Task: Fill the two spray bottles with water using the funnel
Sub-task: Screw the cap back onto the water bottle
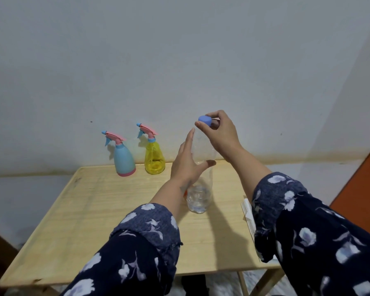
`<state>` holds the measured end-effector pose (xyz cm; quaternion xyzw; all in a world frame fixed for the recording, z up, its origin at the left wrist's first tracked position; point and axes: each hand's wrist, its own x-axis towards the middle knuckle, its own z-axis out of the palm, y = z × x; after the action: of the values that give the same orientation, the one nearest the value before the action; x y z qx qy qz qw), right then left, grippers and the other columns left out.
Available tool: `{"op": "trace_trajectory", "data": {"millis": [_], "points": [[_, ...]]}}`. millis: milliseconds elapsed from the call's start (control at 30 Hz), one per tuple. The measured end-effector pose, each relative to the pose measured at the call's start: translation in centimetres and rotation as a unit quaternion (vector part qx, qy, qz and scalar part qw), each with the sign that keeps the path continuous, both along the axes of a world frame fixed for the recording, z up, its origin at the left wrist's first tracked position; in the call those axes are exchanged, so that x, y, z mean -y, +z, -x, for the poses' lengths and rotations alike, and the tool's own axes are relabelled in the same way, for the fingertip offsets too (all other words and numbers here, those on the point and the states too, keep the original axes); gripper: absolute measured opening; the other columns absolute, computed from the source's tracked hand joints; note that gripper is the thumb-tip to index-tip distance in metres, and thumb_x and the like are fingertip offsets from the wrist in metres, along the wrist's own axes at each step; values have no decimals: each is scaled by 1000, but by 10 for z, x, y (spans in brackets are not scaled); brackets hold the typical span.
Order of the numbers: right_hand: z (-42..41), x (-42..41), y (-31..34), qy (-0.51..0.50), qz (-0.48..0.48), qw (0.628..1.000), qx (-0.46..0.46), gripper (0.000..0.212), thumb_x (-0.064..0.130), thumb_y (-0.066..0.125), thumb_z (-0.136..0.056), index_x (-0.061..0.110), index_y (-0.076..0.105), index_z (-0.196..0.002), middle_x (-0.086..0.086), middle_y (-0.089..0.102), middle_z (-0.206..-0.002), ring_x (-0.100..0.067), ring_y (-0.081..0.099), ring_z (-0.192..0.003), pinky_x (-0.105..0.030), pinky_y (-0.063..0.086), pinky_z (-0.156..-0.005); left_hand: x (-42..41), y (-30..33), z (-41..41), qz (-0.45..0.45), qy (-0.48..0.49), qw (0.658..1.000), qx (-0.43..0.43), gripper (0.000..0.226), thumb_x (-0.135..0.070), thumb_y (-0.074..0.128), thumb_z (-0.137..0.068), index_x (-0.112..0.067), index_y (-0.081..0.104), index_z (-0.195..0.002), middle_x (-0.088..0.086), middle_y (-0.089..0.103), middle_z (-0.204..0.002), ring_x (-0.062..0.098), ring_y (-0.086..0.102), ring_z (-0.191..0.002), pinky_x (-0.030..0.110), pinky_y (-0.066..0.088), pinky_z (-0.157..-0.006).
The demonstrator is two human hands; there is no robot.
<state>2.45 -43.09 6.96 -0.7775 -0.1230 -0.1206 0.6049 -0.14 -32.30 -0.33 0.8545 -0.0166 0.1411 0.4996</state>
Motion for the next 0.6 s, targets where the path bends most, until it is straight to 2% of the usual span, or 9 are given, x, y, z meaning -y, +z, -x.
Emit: {"op": "trace_trajectory", "data": {"millis": [67,167,233,300,400,500,600], "points": [[5,4,-11,17,30,999,24,50,32,72,-83,26,47,-126,5,62,-114,-5,58,-104,-24,47,-93,-5,-5,3,14,-29,999,-10,120,-29,84,-73,-47,-6,-150,-11,18,-160,17,31,-143,30,35,-104],[16,8,-37,36,52,997,32,81,33,73,-82,44,23,-144,7,49,-133,-7,47,-121,-28,39,-101,-17,-23,12,-24,-44,997,-53,122,-15,82,-74,-41,-8,-152,-12,10,-161,14,24,-145,24,30,-101],[17,10,-54,33,65,997,34,92,34,75,-80,50,12,-145,4,40,-147,-15,47,-127,-37,41,-104,-30,-40,17,-80,-31,992,-89,112,-14,78,-77,-34,0,-155,-9,10,-161,15,27,-143,25,30,-103],[17,10,-68,27,76,996,36,99,36,78,-76,53,8,-145,2,36,-149,-20,49,-124,-43,43,-104,-43,-56,16,-129,-26,985,-113,98,-12,75,-78,-27,15,-154,-4,14,-161,17,24,-145,29,27,-111],[14,5,-86,23,73,997,23,111,38,82,-70,51,1,-145,-5,40,-145,-19,50,-123,-41,43,-104,-57,-75,6,-174,-39,974,-140,86,-9,73,-79,-23,28,-151,1,17,-160,19,22,-146,30,26,-114],[7,-1,-104,12,60,998,17,122,37,84,-67,56,-10,-141,-7,42,-144,-16,49,-126,-36,42,-104,-68,-91,-11,-184,-45,970,-152,82,-14,75,-80,-23,31,-149,2,19,-159,22,28,-144,36,31,-114],[2,-9,-124,-26,33,999,17,123,29,84,-69,54,-13,-139,-3,53,-131,-8,53,-120,-16,41,-95,-70,-108,-28,-166,-23,974,-154,83,-15,75,-80,-24,29,-148,2,30,-154,22,36,-139,33,35,-110]]}}
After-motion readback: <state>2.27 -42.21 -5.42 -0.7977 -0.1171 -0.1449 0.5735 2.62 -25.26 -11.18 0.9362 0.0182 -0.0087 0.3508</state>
